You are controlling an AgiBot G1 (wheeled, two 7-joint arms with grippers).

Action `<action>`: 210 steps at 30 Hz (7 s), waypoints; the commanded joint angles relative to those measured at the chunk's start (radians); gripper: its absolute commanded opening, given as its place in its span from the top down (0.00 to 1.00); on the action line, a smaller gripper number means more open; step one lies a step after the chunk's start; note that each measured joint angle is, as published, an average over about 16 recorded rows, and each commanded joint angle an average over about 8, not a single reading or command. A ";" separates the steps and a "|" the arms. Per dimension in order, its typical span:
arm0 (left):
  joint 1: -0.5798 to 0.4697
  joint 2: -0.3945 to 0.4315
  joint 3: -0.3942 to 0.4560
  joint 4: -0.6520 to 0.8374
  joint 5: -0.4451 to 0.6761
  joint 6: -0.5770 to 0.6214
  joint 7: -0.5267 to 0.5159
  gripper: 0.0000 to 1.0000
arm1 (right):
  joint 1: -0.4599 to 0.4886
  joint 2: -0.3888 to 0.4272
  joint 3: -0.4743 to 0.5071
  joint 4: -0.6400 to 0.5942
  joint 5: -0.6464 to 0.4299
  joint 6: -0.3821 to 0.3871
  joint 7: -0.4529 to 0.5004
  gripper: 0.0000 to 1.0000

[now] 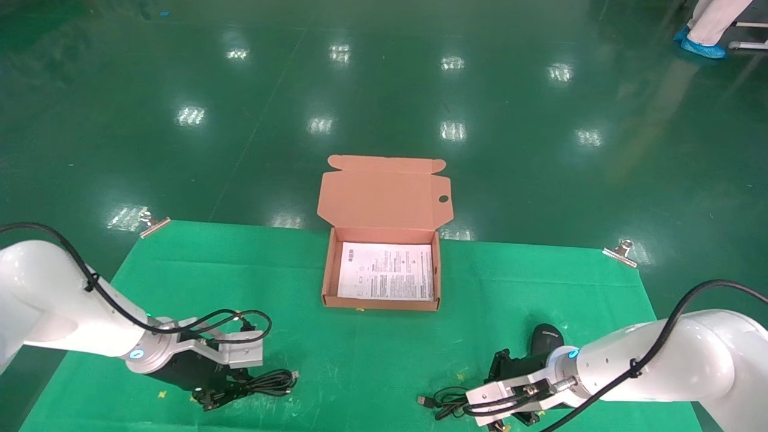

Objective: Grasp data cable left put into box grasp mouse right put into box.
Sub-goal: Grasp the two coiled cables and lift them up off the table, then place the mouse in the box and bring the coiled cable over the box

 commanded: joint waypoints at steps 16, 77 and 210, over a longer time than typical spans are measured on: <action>-0.154 -0.189 -0.028 -0.377 0.018 0.027 -0.056 1.00 | 0.169 0.121 0.154 0.142 0.043 0.061 0.194 1.00; -0.243 -0.110 -0.009 -0.606 0.320 -0.256 -0.353 1.00 | 0.493 -0.330 0.197 -0.305 0.278 0.330 -0.073 1.00; -0.012 0.136 0.232 -0.391 -0.187 -0.609 -0.012 0.00 | 0.592 0.227 -0.530 0.101 0.351 0.574 0.682 0.00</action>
